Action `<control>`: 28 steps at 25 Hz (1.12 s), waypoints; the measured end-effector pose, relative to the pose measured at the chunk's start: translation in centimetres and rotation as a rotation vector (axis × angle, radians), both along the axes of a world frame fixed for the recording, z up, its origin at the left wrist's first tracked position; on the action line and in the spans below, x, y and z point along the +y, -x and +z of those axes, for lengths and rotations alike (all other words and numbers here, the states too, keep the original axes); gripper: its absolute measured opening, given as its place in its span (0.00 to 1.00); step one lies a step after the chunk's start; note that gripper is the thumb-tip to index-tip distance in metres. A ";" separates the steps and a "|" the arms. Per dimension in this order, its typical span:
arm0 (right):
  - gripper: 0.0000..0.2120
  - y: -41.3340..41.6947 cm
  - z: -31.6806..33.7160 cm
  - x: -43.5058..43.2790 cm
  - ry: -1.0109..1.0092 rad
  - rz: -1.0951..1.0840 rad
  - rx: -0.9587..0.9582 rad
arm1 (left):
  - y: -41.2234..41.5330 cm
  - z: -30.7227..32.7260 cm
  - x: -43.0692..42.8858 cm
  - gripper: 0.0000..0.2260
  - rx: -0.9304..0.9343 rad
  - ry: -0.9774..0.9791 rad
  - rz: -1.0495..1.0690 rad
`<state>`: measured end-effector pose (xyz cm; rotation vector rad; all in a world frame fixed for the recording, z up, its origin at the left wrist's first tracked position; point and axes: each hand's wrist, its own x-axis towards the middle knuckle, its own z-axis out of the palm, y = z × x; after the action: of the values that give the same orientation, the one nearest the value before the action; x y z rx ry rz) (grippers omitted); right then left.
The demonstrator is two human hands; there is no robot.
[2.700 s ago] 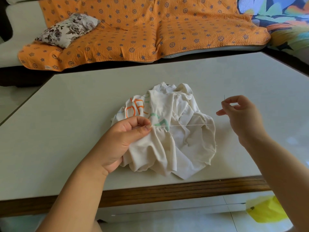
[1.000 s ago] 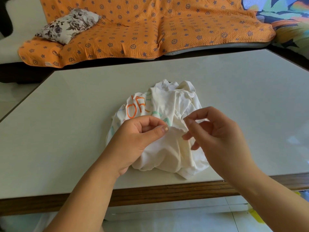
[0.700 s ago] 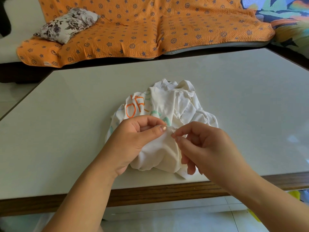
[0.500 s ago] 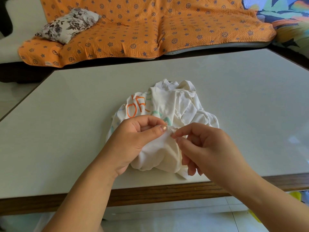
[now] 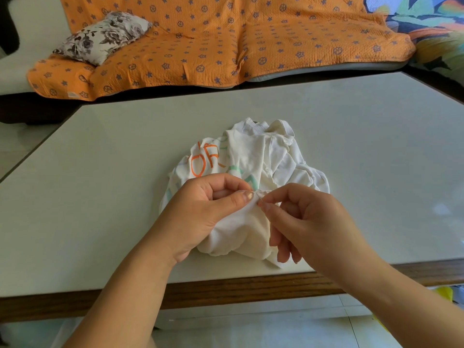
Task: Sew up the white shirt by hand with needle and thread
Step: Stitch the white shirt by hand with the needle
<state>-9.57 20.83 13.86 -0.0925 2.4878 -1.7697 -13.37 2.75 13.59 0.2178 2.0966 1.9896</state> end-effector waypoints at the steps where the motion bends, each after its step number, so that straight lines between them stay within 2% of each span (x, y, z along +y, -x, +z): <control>1: 0.05 0.0 -0.1 -0.1 0.007 0.000 -0.002 | 0.0 0.0 0.0 0.05 0.003 0.010 -0.007; 10: 0.06 0.4 -0.4 -0.3 0.132 -0.018 -0.029 | -0.4 -0.3 0.8 0.06 0.044 0.061 -0.023; 15: 0.03 0.8 -0.3 -0.4 0.217 -0.029 -0.070 | -0.5 -0.5 1.2 0.09 0.175 0.322 -0.010; 19: 0.05 0.7 -0.5 -0.5 0.122 -0.031 -0.034 | -0.5 -0.9 1.5 0.05 0.244 0.387 -0.002; 24: 0.05 2.1 0.1 0.6 -0.042 -0.201 0.074 | -0.5 -0.7 1.6 0.02 0.260 0.413 0.017; 25: 0.05 2.5 0.3 1.0 0.007 -0.225 0.056 | -0.5 -0.7 1.6 0.02 0.242 0.402 0.011; 26: 0.06 2.9 0.5 1.3 0.150 -0.225 -0.002 | -0.5 -0.6 1.4 0.04 0.225 0.391 0.005; 28: 0.05 3.7 0.9 2.0 0.570 -0.175 -0.192 | -0.4 -0.6 1.2 0.07 0.182 0.367 -0.007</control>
<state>-13.23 22.78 14.80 0.2534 1.8480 -2.3774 -12.93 3.95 13.02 0.3461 2.5209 1.5920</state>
